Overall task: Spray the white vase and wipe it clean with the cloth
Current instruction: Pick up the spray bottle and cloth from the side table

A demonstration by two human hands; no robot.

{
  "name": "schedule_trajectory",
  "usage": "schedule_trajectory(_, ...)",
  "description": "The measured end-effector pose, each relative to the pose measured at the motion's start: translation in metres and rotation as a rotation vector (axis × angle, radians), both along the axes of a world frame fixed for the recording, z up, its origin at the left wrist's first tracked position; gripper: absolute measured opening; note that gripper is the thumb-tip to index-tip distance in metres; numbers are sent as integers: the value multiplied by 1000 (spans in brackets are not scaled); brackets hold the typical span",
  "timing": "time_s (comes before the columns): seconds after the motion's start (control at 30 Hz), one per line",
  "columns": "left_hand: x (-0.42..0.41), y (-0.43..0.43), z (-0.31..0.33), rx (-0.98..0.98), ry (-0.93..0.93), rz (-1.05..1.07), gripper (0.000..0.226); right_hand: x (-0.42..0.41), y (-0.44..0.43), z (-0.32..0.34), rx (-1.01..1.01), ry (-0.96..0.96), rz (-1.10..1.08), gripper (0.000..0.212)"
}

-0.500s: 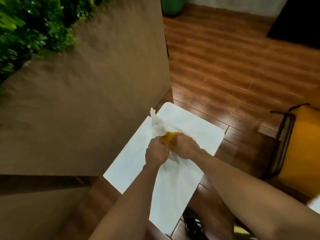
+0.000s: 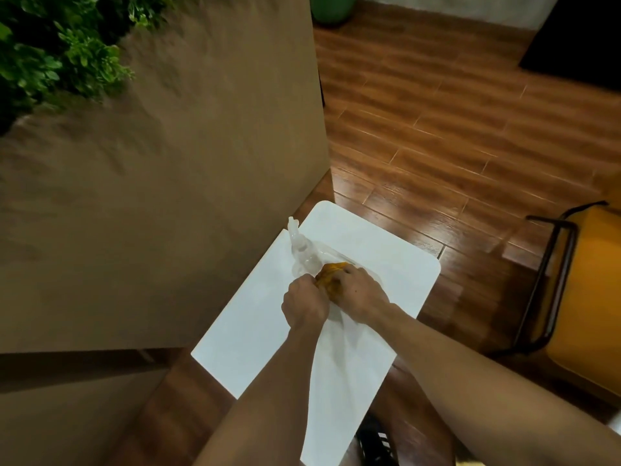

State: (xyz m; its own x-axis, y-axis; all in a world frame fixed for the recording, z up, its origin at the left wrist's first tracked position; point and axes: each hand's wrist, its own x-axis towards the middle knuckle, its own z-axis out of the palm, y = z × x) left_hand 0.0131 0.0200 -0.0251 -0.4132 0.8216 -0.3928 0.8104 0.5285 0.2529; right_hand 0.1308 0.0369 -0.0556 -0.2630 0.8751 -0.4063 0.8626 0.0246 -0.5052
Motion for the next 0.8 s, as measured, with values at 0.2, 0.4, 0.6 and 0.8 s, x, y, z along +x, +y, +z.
schedule_trajectory(0.2, 3, -17, 21, 136, -250, 87, 30, 9, -13, 29, 3, 108, -59, 36)
schedule_trajectory(0.4, 9, -41, 55, 235, -679, 142, 20, 24, -34, 53, 12, 271, -222, 51)
schedule_trajectory(0.6, 5, -60, 87, 399, -721, 193, 13, 30, -45, 72, -47, 549, -377, 26)
schedule_trajectory(0.8, 1, -48, 89, 428, -566, 340, 57, 35, -43, 98, -168, 845, -742, 16)
